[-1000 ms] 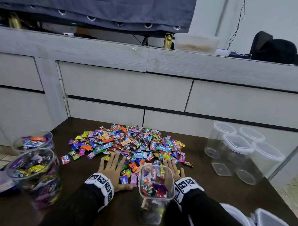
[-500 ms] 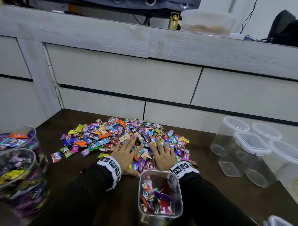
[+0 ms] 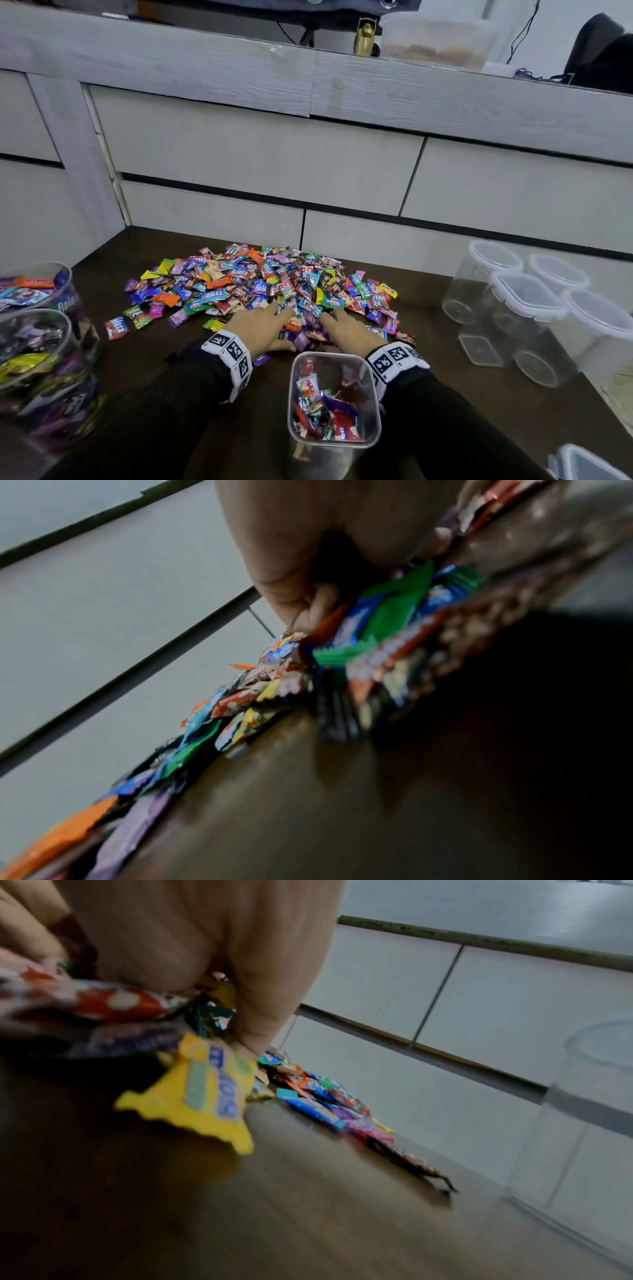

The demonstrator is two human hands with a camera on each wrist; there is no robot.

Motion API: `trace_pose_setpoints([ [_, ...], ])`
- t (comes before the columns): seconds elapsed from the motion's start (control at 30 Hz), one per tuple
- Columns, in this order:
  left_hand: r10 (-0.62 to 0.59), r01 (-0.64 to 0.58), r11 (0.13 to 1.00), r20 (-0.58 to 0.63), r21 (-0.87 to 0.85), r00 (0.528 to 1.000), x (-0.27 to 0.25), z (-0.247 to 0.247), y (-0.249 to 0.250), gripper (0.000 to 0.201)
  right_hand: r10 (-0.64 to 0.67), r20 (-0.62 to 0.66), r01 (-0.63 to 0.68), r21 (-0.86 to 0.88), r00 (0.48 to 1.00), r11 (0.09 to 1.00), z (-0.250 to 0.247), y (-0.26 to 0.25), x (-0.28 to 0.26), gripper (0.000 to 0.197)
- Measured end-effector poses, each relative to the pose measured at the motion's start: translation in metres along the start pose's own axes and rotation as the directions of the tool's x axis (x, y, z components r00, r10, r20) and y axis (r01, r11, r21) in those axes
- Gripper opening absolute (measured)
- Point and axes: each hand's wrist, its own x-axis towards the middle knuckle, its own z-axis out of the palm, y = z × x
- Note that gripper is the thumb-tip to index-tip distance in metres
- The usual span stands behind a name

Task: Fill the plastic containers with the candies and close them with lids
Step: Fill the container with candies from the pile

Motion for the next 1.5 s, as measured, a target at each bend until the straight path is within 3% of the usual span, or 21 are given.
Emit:
trace_pose_setpoints([
  [0.2,-0.036,0.035,0.997,-0.010,-0.068,0.999,-0.010,-0.012,-0.007,0.080,0.041,-0.156,-0.007,0.211,0.987,0.978,-0.003,0.015,-0.016,0.033],
  [0.33,-0.084,0.069,0.974,-0.062,-0.215,0.995,-0.019,-0.016,0.000,0.078,0.124,-0.269,-0.013,0.380,0.955,0.925,0.001,0.021,-0.029,0.029],
  [0.43,-0.129,0.111,0.943,-0.039,-0.312,0.991,-0.024,-0.019,0.006,0.088,0.164,-0.310,-0.003,0.461,0.937,0.887,-0.001,0.024,-0.038,0.030],
  [0.53,-0.148,0.153,0.944,0.038,-0.292,0.988,-0.027,-0.022,0.010,0.095,0.190,-0.241,-0.086,0.384,0.952,0.919,-0.005,0.027,-0.045,0.031],
  [0.67,-0.130,0.141,0.947,0.060,-0.289,0.990,-0.030,-0.020,0.013,0.083,0.223,-0.149,-0.180,0.261,0.963,0.948,-0.013,0.027,-0.053,0.039],
  [0.87,-0.154,0.126,0.923,-0.050,-0.364,0.987,-0.039,-0.023,0.012,0.049,0.201,-0.073,-0.192,0.117,0.977,0.974,-0.025,0.024,-0.060,0.041],
  [0.97,-0.176,0.110,0.898,-0.120,-0.427,0.977,-0.044,-0.035,0.010,0.043,0.197,-0.120,-0.176,0.163,0.973,0.971,-0.029,0.024,-0.064,0.040],
  [1.1,-0.204,0.013,0.802,-0.253,-0.598,0.946,-0.054,-0.060,0.011,0.046,0.232,-0.334,-0.117,0.331,0.914,0.936,-0.035,0.024,-0.076,0.023],
  [1.23,-0.246,-0.117,0.742,-0.431,-0.660,0.868,-0.070,-0.094,0.019,0.045,0.228,-0.525,-0.009,0.387,0.820,0.922,-0.048,0.018,-0.089,0.022],
  [1.37,-0.211,-0.236,0.733,-0.543,-0.638,0.813,-0.091,-0.121,0.036,0.046,0.243,-0.586,0.045,0.433,0.773,0.900,-0.061,0.009,-0.102,0.022],
  [1.5,-0.118,-0.315,0.732,-0.569,-0.604,0.814,-0.109,-0.125,0.057,0.045,0.249,-0.629,0.081,0.447,0.736,0.891,-0.068,-0.002,-0.111,0.021],
])
